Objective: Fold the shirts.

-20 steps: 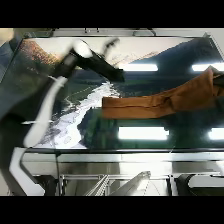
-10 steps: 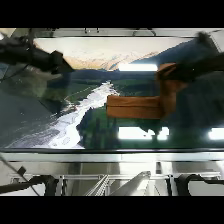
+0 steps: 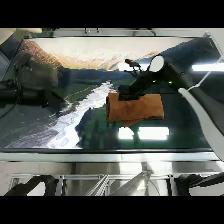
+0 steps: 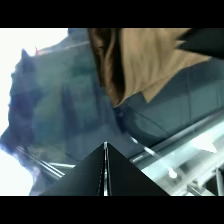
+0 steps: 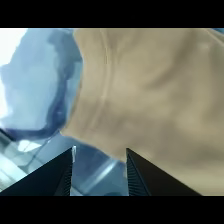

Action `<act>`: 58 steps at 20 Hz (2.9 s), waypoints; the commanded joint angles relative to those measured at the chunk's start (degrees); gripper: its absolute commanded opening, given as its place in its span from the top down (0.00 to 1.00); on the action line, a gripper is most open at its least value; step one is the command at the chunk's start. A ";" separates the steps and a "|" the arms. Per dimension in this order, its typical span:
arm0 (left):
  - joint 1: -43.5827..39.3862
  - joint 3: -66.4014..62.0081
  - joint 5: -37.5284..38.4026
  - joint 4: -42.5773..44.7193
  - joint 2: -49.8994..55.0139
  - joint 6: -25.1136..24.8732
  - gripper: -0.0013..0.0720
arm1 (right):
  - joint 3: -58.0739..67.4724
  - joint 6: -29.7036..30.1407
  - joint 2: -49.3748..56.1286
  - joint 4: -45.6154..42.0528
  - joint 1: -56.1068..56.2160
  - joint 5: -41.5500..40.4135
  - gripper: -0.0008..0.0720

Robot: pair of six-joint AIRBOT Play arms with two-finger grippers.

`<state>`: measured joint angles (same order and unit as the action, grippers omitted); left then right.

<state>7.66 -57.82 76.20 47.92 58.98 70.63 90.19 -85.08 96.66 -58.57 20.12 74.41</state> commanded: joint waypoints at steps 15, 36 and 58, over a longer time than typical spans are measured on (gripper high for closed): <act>3.67 9.53 -6.71 -0.07 -6.88 -0.26 0.95 | -23.93 25.40 0.44 15.15 -35.36 -3.85 0.03; 3.67 9.55 -4.07 0.09 -6.88 -0.28 0.95 | -20.22 13.18 -10.43 22.10 -70.99 -16.22 0.96; 3.67 4.85 -4.26 0.02 -6.80 -2.71 0.96 | -21.51 12.52 -21.68 19.63 -92.39 5.86 0.94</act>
<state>11.27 -50.72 71.94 47.94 52.18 69.10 67.00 -75.70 79.33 -48.16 -80.71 80.36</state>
